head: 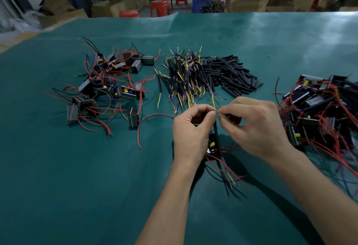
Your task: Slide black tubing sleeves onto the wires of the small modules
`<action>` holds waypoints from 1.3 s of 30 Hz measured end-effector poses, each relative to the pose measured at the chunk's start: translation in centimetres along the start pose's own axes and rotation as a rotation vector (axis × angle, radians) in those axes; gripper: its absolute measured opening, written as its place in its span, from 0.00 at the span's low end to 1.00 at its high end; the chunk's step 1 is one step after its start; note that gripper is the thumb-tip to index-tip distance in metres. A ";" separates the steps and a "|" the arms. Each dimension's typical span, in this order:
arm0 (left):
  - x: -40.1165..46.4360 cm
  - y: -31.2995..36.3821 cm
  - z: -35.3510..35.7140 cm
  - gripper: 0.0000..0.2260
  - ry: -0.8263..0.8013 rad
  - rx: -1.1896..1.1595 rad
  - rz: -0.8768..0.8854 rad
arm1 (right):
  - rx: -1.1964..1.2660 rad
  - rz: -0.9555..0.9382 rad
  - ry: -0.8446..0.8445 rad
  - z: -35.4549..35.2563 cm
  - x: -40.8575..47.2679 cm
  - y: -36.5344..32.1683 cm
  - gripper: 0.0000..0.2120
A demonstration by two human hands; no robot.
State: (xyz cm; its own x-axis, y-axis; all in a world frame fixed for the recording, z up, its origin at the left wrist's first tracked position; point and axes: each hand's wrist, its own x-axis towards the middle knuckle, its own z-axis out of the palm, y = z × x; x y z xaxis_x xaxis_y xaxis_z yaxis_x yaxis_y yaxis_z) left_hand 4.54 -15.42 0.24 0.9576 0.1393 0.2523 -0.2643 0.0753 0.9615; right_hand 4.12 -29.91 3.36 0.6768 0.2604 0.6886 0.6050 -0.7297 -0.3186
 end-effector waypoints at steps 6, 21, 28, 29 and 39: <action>0.1 -0.1 -0.2 0.09 -0.049 0.090 0.026 | 0.042 -0.022 -0.065 -0.9 0.3 0.8 0.03; -0.1 -0.2 0.0 0.07 -0.075 0.169 0.027 | -0.039 -0.111 -0.034 -1.2 0.7 1.1 0.02; -0.2 -0.2 -0.1 0.06 -0.084 0.262 0.054 | -0.089 -0.121 -0.134 -1.8 1.0 1.1 0.03; -0.3 -0.2 -0.1 0.06 -0.078 0.276 0.064 | -0.110 -0.110 -0.139 -1.8 1.0 1.0 0.02; -0.8 0.2 -0.1 0.04 -0.057 0.411 0.218 | 0.105 0.429 -0.196 -0.9 0.8 0.5 0.06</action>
State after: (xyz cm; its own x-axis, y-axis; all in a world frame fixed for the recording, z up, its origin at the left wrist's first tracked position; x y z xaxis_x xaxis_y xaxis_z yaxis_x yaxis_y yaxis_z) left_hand 3.72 -15.45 0.26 0.8928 0.0532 0.4473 -0.4033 -0.3484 0.8462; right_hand 4.57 -30.63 4.32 0.9349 0.0713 0.3477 0.2857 -0.7325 -0.6179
